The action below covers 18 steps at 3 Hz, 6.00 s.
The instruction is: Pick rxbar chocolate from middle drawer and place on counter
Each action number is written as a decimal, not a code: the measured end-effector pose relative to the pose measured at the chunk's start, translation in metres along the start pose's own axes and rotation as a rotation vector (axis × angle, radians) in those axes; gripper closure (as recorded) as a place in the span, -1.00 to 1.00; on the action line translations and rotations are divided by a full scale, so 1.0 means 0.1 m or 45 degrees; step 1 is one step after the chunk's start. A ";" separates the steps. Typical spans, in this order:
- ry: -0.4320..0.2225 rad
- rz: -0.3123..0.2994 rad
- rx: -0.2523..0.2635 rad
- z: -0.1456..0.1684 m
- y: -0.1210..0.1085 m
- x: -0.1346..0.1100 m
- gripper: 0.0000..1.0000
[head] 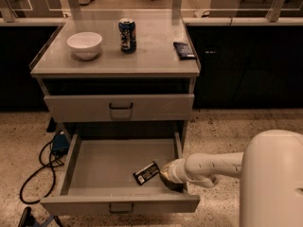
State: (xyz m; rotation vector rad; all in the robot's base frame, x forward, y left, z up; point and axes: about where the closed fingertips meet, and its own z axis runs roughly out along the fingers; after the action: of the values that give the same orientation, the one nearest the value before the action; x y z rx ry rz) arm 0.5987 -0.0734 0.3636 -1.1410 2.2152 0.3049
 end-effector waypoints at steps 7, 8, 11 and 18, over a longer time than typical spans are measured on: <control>0.010 -0.025 0.087 -0.34 0.00 -0.07 -1.00; 0.016 -0.029 0.056 -0.24 -0.04 -0.08 -1.00; 0.035 -0.101 0.024 -0.16 -0.01 -0.08 -1.00; -0.058 -0.280 -0.265 0.46 -0.11 -0.37 -1.00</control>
Offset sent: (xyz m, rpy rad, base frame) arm -0.0078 -0.0082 0.0235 -0.0307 -0.0364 -0.0244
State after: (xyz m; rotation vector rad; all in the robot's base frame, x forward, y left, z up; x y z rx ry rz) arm 0.6428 -0.0347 0.3512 -1.4604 2.0313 0.4707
